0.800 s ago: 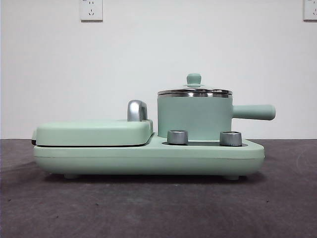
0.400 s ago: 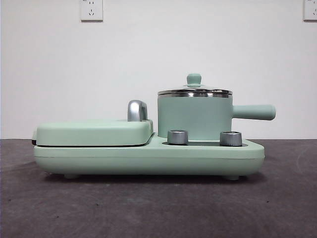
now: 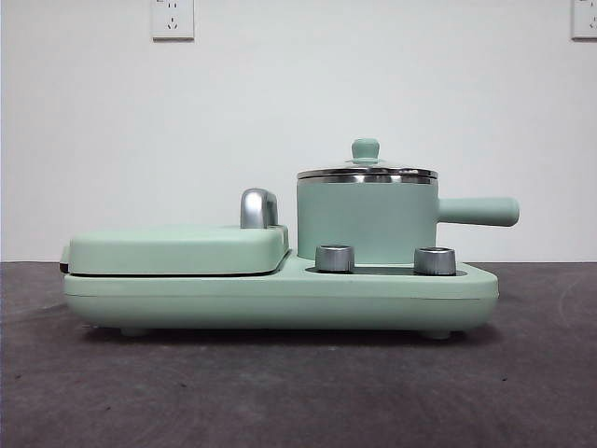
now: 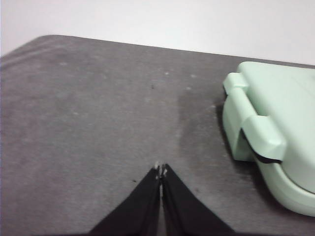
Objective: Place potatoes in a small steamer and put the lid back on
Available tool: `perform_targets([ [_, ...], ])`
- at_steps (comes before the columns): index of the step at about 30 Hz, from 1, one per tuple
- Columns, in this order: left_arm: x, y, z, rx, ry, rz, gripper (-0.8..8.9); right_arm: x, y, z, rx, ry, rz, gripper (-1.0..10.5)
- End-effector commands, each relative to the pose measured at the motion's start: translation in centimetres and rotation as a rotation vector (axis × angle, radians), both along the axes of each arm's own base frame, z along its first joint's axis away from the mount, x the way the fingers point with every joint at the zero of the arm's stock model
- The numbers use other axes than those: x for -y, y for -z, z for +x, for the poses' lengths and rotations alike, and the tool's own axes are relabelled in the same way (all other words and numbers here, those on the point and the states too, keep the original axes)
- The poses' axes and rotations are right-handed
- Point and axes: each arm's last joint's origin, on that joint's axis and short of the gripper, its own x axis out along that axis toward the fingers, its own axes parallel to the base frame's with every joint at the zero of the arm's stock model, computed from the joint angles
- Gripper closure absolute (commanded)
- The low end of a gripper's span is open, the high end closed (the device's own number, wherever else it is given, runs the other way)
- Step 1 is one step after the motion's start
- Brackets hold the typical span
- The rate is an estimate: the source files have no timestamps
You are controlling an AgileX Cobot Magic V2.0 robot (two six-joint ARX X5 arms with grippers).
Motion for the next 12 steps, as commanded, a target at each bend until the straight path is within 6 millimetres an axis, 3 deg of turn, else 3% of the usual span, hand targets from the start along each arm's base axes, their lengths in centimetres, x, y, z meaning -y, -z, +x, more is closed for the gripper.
perform_targets([
  [1, -0.12, 0.8, 0.13, -0.022, -0.007, 0.066, 8.07, -0.05, -0.31, 0.02, 0.021, -0.011, -0.001, 9.3],
  [12, -0.15, 0.77, 0.13, -0.019, -0.005, 0.093, 8.07, -0.05, -0.31, 0.02, 0.021, -0.011, -0.001, 9.3],
])
